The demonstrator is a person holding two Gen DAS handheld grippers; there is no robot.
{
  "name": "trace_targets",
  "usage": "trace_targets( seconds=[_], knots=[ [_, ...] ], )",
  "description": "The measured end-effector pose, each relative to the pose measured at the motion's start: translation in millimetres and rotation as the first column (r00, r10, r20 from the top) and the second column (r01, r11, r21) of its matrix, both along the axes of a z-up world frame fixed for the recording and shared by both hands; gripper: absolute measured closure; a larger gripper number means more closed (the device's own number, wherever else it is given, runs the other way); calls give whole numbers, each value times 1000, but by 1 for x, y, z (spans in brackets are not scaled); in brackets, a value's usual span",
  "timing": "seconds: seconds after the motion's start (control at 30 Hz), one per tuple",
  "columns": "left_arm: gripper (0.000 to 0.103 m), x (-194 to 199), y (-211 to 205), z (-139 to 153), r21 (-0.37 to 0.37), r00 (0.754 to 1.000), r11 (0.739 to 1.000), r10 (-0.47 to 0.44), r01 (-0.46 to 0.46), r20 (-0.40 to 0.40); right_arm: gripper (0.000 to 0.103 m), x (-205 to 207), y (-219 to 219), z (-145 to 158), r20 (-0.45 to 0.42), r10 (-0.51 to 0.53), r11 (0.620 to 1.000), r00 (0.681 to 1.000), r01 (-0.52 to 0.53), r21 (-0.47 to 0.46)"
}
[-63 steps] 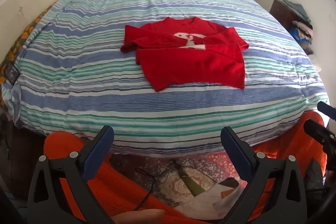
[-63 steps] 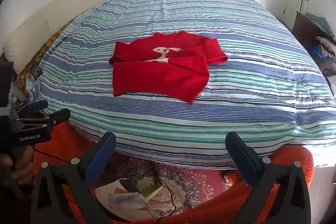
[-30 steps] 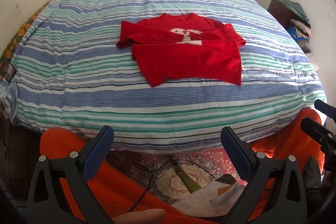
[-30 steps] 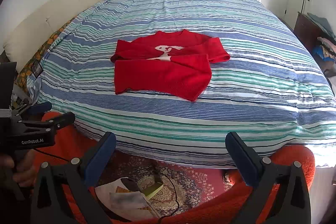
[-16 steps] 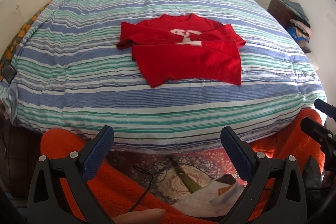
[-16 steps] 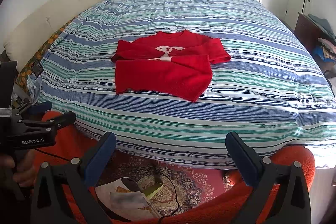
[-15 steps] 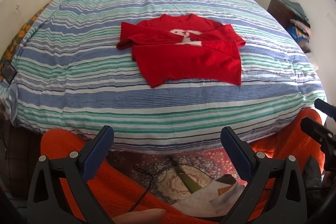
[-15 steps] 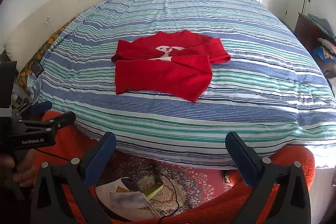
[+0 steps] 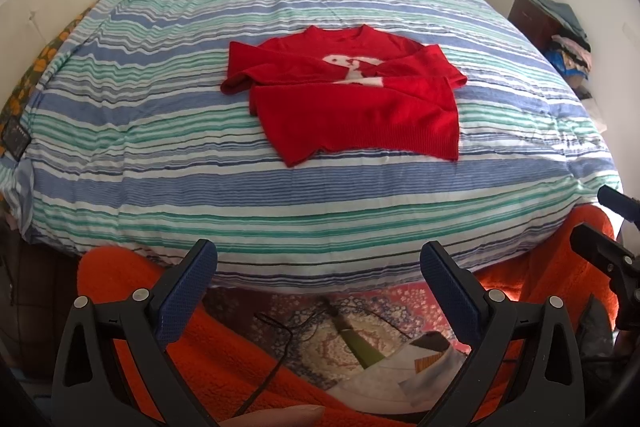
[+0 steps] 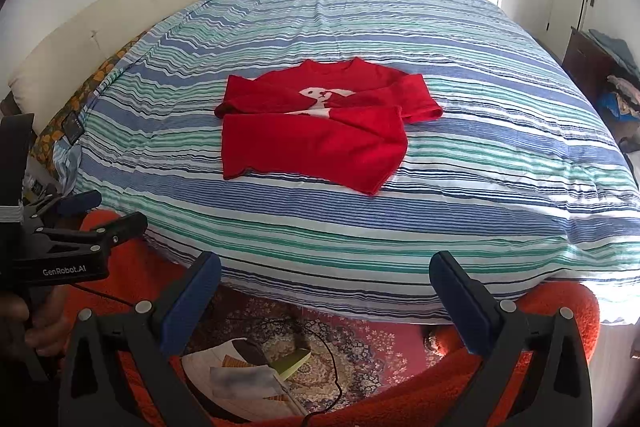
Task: Fold small clothes
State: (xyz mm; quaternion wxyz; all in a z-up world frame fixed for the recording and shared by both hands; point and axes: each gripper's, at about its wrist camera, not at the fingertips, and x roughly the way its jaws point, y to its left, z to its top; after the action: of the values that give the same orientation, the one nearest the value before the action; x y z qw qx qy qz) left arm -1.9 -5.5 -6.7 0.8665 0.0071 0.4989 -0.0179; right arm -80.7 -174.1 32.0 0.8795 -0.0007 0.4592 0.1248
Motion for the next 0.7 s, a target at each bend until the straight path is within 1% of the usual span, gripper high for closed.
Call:
trace_targets(
  seconds=[0.7],
  knots=[
    [1, 0, -2, -6, -1, 1000, 1000, -11, 11, -20, 0, -1, 1, -4, -10, 6, 1000, 1000, -6, 2]
  ],
)
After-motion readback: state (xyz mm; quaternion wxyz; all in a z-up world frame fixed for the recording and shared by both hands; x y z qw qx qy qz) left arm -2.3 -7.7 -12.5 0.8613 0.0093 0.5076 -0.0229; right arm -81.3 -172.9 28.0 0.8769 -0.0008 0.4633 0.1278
